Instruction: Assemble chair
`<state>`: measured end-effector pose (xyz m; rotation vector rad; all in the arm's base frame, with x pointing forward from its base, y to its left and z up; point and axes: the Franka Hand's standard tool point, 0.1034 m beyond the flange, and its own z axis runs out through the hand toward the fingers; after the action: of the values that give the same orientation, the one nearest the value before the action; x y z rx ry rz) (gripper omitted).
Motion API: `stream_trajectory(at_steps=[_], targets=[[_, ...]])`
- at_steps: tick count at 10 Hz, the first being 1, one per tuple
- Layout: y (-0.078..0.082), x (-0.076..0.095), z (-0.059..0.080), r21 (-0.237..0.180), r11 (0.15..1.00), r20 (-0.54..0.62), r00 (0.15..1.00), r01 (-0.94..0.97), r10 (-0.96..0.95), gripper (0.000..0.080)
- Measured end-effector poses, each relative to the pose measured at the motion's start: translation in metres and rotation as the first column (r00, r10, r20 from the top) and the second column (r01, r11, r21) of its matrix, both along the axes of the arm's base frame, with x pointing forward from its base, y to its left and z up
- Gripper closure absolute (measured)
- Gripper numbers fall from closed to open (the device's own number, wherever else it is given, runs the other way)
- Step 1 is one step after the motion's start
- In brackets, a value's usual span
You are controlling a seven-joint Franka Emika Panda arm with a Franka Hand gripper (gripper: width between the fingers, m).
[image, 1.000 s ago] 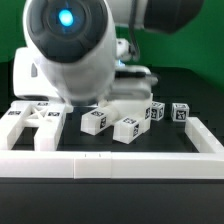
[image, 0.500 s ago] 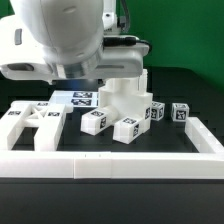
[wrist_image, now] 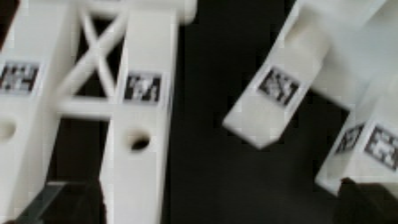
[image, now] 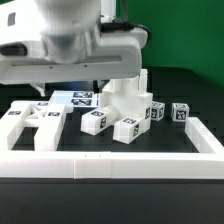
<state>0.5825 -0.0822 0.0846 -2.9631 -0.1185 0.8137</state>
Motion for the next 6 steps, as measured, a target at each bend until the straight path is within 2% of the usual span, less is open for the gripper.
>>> stream_trajectory(at_steps=[2, 6], targets=[[-0.008, 0.018, -0.001, -0.02, 1.0, 0.16, 0.987, 0.001, 0.002, 0.0151], [-0.02, 0.024, -0.004, -0.053, 0.998, 0.416, 0.909, 0.033, -0.009, 0.0151]])
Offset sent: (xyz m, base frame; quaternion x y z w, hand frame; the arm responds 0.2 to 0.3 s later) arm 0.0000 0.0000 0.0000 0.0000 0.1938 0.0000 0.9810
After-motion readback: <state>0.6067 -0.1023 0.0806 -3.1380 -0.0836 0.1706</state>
